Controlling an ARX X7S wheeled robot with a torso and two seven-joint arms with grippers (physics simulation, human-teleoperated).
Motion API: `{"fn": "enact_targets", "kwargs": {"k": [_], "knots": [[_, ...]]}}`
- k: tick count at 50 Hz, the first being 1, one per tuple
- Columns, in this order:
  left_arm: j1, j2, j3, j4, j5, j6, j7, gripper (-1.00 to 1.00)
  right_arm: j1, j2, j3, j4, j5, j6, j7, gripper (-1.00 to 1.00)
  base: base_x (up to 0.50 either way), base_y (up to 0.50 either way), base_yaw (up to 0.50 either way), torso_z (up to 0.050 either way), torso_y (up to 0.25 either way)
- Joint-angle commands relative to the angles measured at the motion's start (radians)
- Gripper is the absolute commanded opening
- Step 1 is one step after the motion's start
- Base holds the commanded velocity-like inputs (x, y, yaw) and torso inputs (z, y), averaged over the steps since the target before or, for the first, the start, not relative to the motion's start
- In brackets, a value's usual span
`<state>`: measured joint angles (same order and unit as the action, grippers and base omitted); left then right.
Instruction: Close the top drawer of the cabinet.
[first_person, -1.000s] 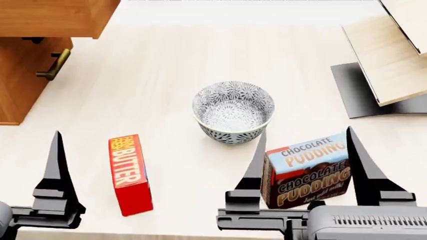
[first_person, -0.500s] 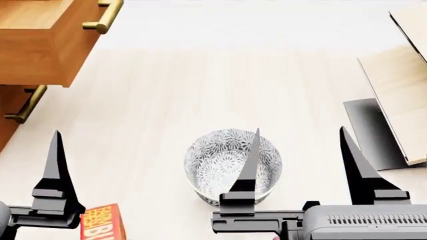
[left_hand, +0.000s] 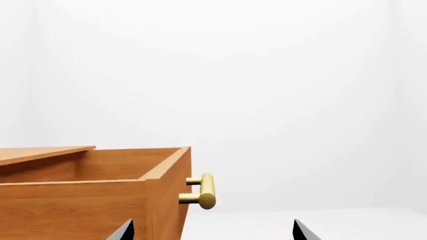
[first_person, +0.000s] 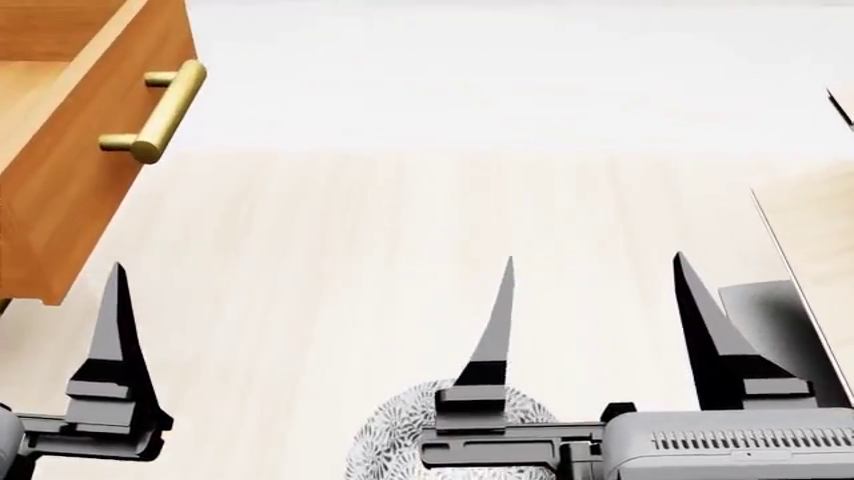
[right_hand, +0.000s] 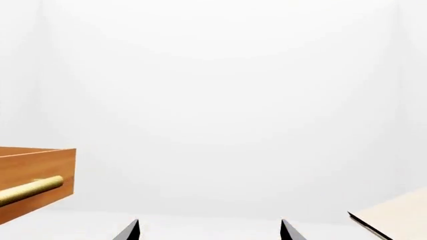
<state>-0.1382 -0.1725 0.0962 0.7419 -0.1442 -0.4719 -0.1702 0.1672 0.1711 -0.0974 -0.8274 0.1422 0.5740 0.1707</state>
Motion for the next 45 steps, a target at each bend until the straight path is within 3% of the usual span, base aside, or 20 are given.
{"fn": "enact_targets", "kwargs": {"k": [1, 23, 33, 34, 45], "knots": [[0.000, -0.007, 0.005, 0.002, -0.009, -0.002, -0.008, 1.00, -0.007, -0.001, 0.003, 0.005, -0.003, -0.037, 0.022, 1.00, 0.50, 0.00, 0.00, 0.000, 0.000], [-0.025, -0.023, 0.047, 0.057, -0.011, -0.046, -0.026, 1.00, -0.014, 0.016, -0.006, 0.029, 0.008, -0.062, 0.034, 1.00, 0.00, 0.00, 0.00, 0.000, 0.000], [-0.085, -0.029, 0.186, 0.142, 0.048, -0.129, -0.034, 1.00, -0.014, 0.024, -0.006, 0.034, 0.014, -0.057, 0.040, 1.00, 0.00, 0.00, 0.00, 0.000, 0.000], [-0.173, -0.003, 0.327, 0.195, 0.104, -0.229, -0.035, 1.00, -0.027, 0.029, 0.006, 0.049, 0.021, -0.080, 0.034, 1.00, 0.00, 0.00, 0.00, 0.000, 0.000], [-0.174, -0.009, 0.329, 0.204, 0.095, -0.234, -0.047, 1.00, -0.029, 0.034, 0.005, 0.051, 0.027, -0.086, 0.041, 1.00, 0.00, 0.00, 0.00, 0.000, 0.000]]}}
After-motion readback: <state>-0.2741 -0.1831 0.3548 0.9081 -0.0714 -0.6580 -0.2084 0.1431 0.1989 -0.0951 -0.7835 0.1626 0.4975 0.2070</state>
